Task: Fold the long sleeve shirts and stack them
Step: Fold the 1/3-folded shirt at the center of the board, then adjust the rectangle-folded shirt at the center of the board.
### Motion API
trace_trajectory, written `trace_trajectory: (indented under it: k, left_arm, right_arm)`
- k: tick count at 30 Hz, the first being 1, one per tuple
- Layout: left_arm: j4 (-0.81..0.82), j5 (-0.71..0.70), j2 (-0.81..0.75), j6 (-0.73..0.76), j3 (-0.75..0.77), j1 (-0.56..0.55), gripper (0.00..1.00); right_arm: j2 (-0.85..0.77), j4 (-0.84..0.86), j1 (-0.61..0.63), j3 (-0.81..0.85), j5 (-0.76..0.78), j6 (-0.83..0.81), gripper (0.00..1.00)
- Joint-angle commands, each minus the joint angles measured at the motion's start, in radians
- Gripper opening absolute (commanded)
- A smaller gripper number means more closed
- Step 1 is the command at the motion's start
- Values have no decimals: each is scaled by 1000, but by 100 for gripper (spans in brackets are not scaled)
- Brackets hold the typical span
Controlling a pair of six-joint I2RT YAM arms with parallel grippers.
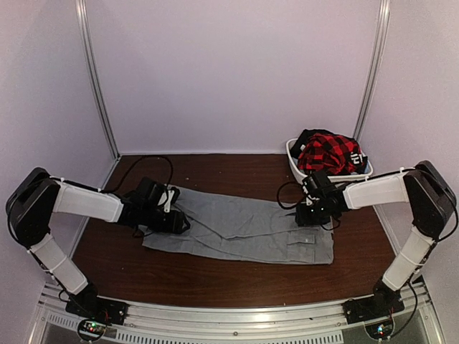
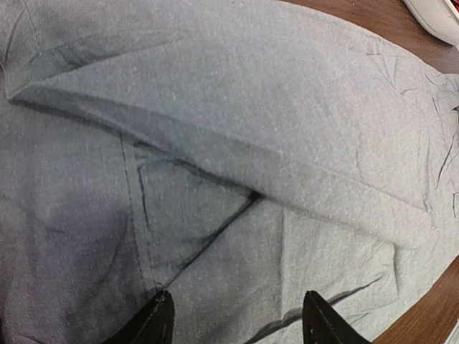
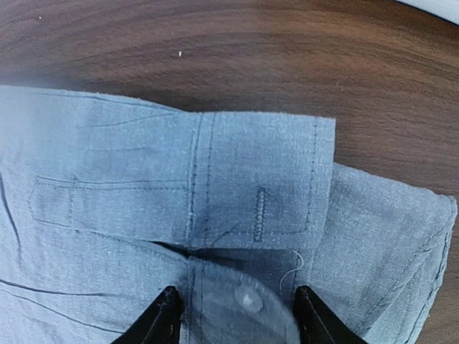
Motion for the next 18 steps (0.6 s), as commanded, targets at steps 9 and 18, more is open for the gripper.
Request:
trace_trajectory:
  k: [9, 18]
  left_arm:
    - [-48, 25, 79, -8, 13, 24, 61]
    - [-110, 24, 305, 87, 281, 109, 59]
  right_arm:
    - [-55, 52, 7, -162, 3, 48, 54]
    - [-176, 116, 115, -310, 12, 215, 55]
